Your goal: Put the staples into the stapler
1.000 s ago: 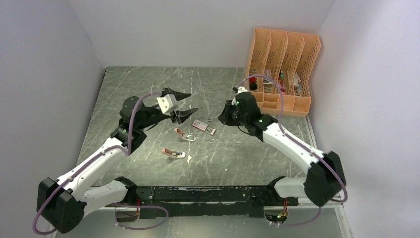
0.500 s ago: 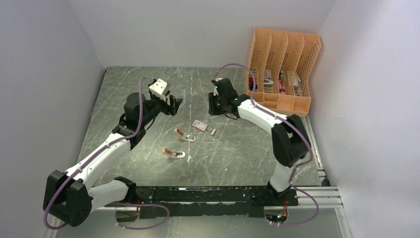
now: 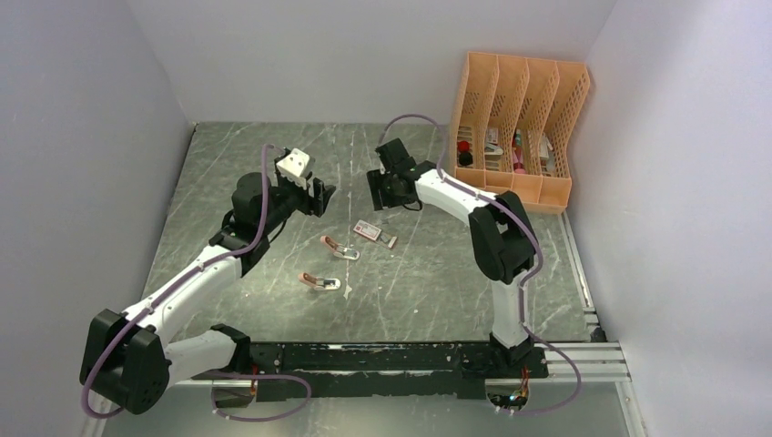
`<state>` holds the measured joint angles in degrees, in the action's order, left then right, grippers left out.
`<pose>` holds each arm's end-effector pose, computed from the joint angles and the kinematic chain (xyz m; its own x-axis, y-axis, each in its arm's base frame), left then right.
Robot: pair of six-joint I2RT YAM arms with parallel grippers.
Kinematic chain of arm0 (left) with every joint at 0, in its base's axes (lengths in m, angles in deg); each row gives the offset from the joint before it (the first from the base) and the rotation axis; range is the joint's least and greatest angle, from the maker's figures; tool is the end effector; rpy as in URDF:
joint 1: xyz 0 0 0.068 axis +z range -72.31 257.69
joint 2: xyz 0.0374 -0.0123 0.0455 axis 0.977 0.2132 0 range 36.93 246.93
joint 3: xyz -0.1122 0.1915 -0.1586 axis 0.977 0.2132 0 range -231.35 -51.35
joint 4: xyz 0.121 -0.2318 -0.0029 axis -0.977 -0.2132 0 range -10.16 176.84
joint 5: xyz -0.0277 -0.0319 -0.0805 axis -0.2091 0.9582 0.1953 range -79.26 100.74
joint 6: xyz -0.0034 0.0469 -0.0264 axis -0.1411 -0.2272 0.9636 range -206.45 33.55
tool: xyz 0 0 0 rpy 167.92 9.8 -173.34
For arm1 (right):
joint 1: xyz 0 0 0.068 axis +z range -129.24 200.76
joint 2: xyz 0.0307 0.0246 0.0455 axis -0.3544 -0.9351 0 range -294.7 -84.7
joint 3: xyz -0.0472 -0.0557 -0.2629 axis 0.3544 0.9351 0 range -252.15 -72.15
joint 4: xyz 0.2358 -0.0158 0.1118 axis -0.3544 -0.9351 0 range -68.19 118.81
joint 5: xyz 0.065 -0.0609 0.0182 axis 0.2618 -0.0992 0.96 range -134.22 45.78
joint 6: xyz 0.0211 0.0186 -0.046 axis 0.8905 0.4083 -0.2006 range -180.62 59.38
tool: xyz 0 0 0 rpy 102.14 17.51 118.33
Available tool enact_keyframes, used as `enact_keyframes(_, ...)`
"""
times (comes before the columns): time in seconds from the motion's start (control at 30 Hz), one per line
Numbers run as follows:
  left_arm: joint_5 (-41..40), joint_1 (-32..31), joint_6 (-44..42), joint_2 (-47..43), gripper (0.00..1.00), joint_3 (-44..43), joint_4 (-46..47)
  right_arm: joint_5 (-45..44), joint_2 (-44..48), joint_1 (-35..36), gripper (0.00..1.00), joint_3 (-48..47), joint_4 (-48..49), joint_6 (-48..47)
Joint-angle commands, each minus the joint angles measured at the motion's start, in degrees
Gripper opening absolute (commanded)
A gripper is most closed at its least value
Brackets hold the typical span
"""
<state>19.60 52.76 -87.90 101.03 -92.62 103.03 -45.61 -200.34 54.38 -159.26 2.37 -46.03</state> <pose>0.2356 -0.1154 0.2986 -0.0909 0.0698 -0.9934 0.5578 0.8300 0.0073 0.3678 0.2435 0.1975 -0.7963 -0.2271 -0.5606 -0.3528 0.9273 0.1254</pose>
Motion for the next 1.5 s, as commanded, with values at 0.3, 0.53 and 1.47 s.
enact_keyframes(0.3, -1.14, 0.29, -0.39, -0.53, 0.71, -0.56, 0.25, -4.82, -6.73, 2.82, 0.51, -4.5, -5.98, 1.97)
enact_keyframes(0.53, -1.03, 0.26, -0.74, -1.29, 0.7, -0.34, 0.14, -5.24, -8.7, 3.07, 0.46, -5.59, -7.35, 2.28)
enact_keyframes(1.47, -1.73, 0.26, 0.06, -3.61, 0.7, 0.35, 1.86, -2.0, -0.63, 2.22, 0.25, -2.41, -3.88, 2.27)
